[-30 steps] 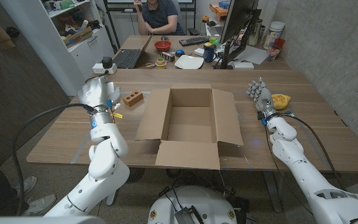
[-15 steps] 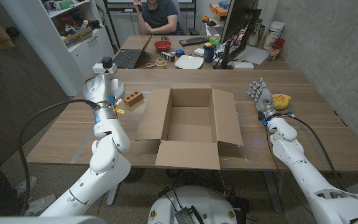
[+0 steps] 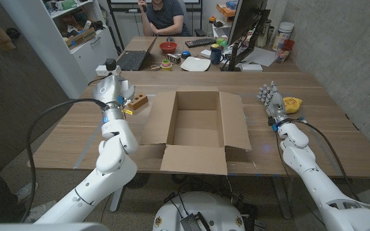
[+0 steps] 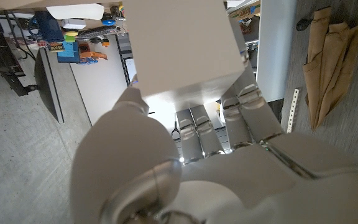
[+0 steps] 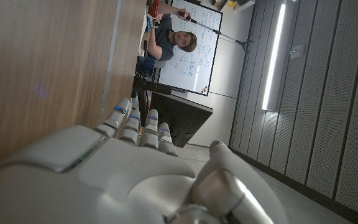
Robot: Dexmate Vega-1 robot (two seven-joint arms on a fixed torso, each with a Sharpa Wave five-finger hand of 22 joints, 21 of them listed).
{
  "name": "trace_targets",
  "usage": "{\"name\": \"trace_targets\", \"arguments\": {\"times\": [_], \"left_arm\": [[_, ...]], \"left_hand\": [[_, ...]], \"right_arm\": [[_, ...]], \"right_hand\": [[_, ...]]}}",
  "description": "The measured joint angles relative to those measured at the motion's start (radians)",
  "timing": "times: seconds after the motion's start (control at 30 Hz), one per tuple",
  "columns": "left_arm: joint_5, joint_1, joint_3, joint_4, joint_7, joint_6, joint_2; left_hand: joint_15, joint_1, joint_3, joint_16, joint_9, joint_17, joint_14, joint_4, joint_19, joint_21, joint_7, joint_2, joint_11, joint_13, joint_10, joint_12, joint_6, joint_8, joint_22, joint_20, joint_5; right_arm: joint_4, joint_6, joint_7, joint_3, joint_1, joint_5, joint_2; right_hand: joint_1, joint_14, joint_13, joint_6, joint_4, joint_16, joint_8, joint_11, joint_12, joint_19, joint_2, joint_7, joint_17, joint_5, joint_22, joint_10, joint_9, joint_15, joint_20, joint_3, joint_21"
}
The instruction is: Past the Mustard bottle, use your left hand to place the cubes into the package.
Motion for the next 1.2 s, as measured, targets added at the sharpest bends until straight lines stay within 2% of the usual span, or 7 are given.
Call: {"name": "trace_targets", "arguments": {"times": [0.47,0.83,1.2], "left_arm": [[-0.029,-0.022,0.031,-0.017,-0.013,-0.05,0.024],[-0.072,-0.026,0.033,-0.031,-0.034,-0.112,0.038],[-0.096,-0.031,0.026,-0.037,-0.049,-0.146,0.051]], "left_hand": [[0.0,0.0,0.0,-0.007,0.0,0.005,0.0,0.0,0.0,0.001,0.0,0.0,0.0,-0.003,0.0,0.004,0.0,0.0,0.0,0.0,0.0],[0.0,0.007,0.012,-0.008,0.0,0.009,0.0,0.005,0.0,0.001,0.005,-0.007,0.0,-0.004,0.0,0.009,0.005,0.0,0.0,0.0,-0.001],[0.0,0.008,0.016,-0.011,0.0,0.009,0.0,0.006,0.0,0.001,0.0,-0.008,-0.002,-0.004,-0.002,0.018,0.011,-0.005,0.0,0.0,-0.003]], "right_arm": [[-0.022,0.003,0.0,0.008,-0.02,0.008,-0.007],[-0.027,0.008,0.0,0.01,-0.024,0.01,-0.009],[-0.02,0.011,0.001,0.011,-0.024,0.01,-0.009]], "right_hand": [[0.0,0.0,0.0,0.0,0.0,0.0,0.0,0.004,0.0,0.009,0.0,0.0,0.0,0.0,0.0,0.004,0.0,0.0,-0.002,0.0,-0.007],[0.0,0.0,0.0,0.0,-0.003,0.0,0.0,0.004,0.0,0.009,0.0,0.0,0.0,0.0,0.0,0.004,0.0,0.0,-0.002,-0.003,-0.011],[0.0,0.0,0.0,0.0,-0.003,0.0,0.0,0.004,0.0,0.009,0.0,0.0,0.0,0.0,0.0,0.004,0.0,0.0,-0.002,-0.003,-0.015]]}}
